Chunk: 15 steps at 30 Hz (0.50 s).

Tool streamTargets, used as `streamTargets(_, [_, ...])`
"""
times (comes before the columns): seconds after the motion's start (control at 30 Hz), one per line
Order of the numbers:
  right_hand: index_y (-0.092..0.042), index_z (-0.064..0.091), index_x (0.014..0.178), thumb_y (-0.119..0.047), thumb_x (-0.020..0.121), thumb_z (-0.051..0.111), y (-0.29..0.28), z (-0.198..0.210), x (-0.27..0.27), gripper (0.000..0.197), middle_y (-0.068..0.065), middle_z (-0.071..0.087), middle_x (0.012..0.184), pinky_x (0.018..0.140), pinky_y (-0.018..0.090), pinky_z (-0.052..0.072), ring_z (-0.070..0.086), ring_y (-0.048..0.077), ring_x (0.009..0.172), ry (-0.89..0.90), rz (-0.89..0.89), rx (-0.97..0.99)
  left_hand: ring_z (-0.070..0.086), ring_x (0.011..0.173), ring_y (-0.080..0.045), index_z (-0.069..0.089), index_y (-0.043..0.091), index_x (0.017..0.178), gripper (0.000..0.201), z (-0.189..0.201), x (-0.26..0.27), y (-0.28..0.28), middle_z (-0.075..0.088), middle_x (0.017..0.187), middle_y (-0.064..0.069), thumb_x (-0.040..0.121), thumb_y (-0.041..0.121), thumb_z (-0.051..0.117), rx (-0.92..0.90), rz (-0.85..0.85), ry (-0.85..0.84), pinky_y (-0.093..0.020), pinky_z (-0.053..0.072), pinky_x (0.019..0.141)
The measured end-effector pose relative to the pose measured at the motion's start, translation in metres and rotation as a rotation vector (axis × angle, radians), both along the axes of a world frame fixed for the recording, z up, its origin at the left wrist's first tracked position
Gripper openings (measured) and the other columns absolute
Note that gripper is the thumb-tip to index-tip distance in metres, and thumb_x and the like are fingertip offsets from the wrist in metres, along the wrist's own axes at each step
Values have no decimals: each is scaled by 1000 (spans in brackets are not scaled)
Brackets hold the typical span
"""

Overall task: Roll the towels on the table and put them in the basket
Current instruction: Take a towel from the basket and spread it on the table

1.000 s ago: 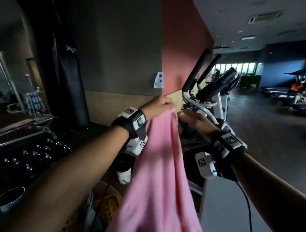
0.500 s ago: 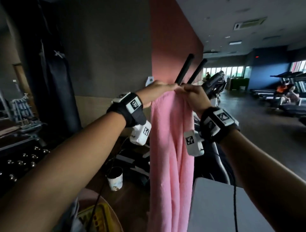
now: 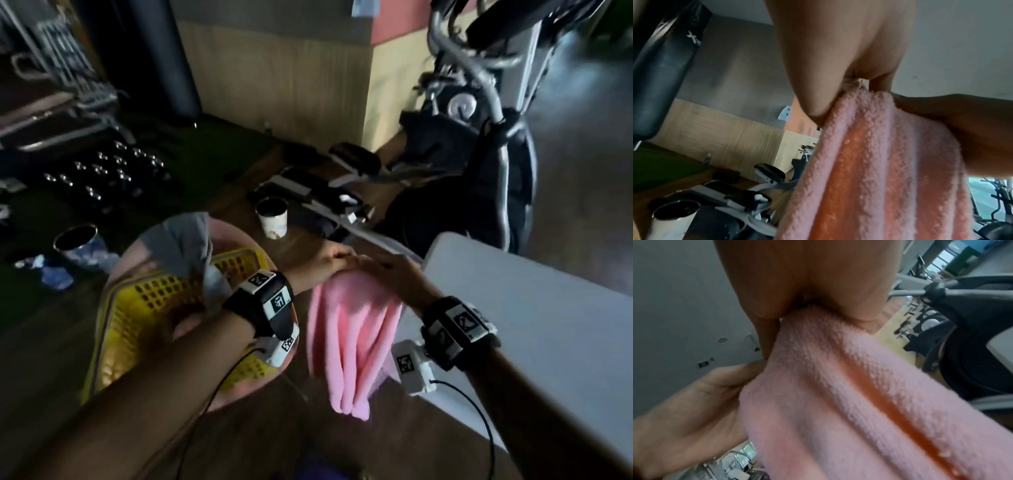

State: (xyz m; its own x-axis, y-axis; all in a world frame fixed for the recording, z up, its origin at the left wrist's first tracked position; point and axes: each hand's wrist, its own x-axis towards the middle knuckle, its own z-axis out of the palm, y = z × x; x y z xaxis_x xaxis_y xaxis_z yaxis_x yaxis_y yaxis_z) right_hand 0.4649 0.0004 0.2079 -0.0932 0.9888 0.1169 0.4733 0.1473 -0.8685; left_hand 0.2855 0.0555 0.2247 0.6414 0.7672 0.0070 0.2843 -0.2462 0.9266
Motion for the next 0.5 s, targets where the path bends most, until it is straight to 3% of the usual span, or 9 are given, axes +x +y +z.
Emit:
streamTargets(0.07, [6,65,87,-60,85,57,-2,-16,-3,66,20,61,77,66,49,47,46,11,75,30,27,-20,50,76,-4,66,-3,85,22,-10,-4,-7,60,76,-4,86,18,61,27,23,-40,-19,36,66])
streamTargets(0.17, [8,63,91,-60,82,63,-6,-15,-8,68,26,59,82,73,51,46,51,20,80,202,75,-111,47,67,4,65,1,82,11,-5,-11,-13,57,70,-1,89,9,62,30,28,-37,-14,35,61])
streamTargets(0.3, [0,71,96,-50,80,68,-20,-4,-25,53,26,69,97,82,49,49,63,32,86,444,14,-237,51,73,-10,68,4,79,25,1,-22,-6,62,73,-10,84,27,59,81,-21,34,-28,37,66])
streamTargets(0.4, [1,70,90,-50,79,66,-31,-8,-40,53,13,70,82,75,42,49,62,24,75,475,-49,-223,46,66,-10,64,12,70,28,14,-37,8,53,65,-1,85,35,59,157,29,54,-32,35,61])
streamTargets(0.5, [-2,61,73,-52,82,64,-32,-7,-42,51,6,55,68,60,38,41,50,19,63,420,-45,-143,44,66,-6,61,5,73,33,16,-54,14,49,65,1,85,35,57,162,155,1,-30,34,65])
